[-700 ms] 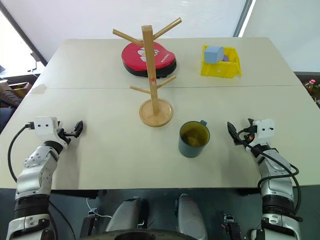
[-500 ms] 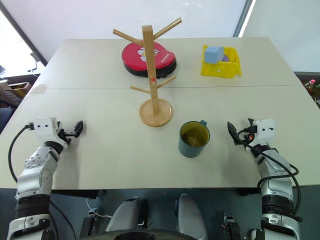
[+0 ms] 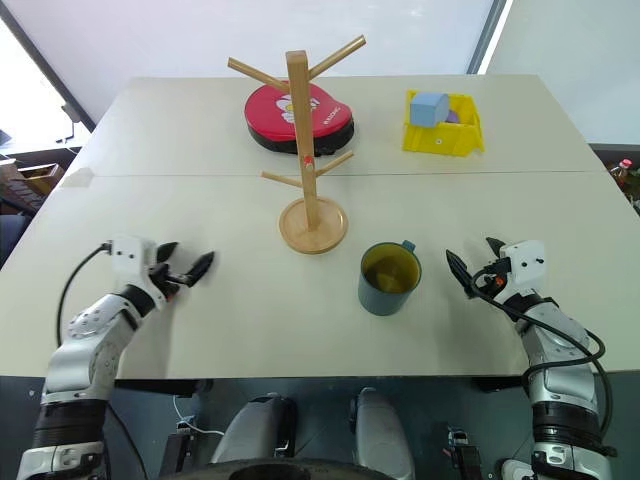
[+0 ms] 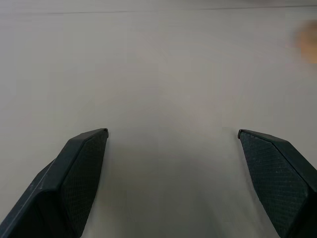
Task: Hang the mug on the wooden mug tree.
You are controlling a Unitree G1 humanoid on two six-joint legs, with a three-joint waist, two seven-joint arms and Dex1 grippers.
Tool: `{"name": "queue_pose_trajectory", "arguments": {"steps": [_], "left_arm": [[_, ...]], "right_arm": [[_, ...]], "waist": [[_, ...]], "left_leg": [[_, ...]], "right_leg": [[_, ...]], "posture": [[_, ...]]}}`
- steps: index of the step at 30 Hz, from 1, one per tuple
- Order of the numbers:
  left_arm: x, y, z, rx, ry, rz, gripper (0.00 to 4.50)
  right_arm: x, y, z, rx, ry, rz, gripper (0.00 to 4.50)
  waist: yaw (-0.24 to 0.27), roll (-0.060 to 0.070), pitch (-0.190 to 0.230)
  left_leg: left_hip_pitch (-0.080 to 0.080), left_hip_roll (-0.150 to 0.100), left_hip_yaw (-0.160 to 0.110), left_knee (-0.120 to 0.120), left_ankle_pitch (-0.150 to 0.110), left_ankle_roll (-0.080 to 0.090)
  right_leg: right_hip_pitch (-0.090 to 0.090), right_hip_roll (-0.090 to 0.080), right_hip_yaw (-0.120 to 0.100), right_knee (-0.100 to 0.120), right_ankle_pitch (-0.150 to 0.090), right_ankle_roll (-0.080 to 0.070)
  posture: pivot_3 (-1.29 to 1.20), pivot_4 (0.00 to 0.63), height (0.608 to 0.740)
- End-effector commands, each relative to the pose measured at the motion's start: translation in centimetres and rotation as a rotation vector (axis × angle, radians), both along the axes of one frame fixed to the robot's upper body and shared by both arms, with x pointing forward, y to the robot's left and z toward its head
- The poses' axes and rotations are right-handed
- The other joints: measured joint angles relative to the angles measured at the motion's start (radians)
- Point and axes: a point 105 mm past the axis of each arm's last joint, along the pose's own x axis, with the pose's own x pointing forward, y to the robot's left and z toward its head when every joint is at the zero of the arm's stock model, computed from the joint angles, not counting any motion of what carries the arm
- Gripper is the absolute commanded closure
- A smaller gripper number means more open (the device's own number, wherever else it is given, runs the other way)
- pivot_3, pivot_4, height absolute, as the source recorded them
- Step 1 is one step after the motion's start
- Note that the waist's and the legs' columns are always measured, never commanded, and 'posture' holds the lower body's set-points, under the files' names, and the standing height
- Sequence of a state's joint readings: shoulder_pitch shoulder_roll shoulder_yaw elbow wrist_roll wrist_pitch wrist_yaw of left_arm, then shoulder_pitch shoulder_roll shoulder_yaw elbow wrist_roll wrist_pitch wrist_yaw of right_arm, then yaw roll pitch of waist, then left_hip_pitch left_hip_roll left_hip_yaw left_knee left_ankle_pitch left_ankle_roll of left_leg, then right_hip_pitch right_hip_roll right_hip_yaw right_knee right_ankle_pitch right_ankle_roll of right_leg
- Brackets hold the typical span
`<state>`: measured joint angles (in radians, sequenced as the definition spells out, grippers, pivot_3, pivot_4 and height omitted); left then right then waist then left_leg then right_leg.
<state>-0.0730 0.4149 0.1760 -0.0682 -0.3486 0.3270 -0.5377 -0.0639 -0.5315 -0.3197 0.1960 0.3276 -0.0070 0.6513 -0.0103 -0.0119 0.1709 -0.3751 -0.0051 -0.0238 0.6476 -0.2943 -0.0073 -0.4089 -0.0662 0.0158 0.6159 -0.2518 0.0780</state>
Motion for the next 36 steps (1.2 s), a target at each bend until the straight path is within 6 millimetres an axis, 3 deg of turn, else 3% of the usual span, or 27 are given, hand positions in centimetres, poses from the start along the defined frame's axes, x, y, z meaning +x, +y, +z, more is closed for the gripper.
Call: {"name": "queue_pose_trajectory", "arguments": {"steps": [1, 4, 8, 17, 36], "left_arm": [[-1.0, -3.3, 1.6, -0.007, -0.041, -0.208, 0.00], [-2.4, -6.0, 1.8, 0.055, -0.041, -0.414, 0.00], [-3.1, -6.9, 1.4, 0.122, -0.016, -0.517, 0.00], [-3.3, -7.5, 1.3, 0.125, -0.020, -0.542, 0.00], [-4.7, -9.8, 3.3, 0.094, -0.060, -0.642, 0.00]], "right_arm": [[-0.5, 1.2, 1.5, -0.033, -0.030, 0.098, 0.02], [-1.0, 2.4, 2.1, -0.043, -0.036, 0.186, 0.02], [-1.5, 3.8, 2.7, -0.023, -0.031, 0.288, 0.02], [-1.3, 5.8, 3.2, -0.060, -0.020, 0.404, 0.02], [0.5, 8.6, 3.5, -0.057, -0.024, 0.523, 0.02]], "waist": [[-0.001, 0.000, 0.000], [-0.002, 0.001, 0.000], [-0.001, 0.001, 0.000], [0.001, 0.001, 0.001], [0.000, 0.001, 0.001]], "left_leg": [[0.000, 0.000, 0.000, 0.000, 0.000, 0.000], [0.000, 0.000, 0.000, -0.001, 0.000, 0.000], [0.000, 0.000, 0.000, 0.000, 0.000, 0.000], [0.000, 0.000, 0.000, 0.000, 0.000, 0.000], [0.000, 0.000, 0.000, 0.001, 0.000, 0.000]], "right_leg": [[0.000, 0.000, 0.000, 0.000, 0.000, 0.000], [0.000, 0.000, 0.000, 0.000, 0.000, 0.000], [0.000, 0.000, 0.000, 0.000, 0.000, 0.000], [0.000, 0.000, 0.000, 0.000, 0.000, 0.000], [0.000, 0.001, 0.000, 0.001, 0.001, 0.002]], "posture": [[0.00, 0.150, 0.735], [0.00, 0.150, 0.735], [0.00, 0.150, 0.735], [0.00, 0.150, 0.735], [0.00, 0.150, 0.735]]}}
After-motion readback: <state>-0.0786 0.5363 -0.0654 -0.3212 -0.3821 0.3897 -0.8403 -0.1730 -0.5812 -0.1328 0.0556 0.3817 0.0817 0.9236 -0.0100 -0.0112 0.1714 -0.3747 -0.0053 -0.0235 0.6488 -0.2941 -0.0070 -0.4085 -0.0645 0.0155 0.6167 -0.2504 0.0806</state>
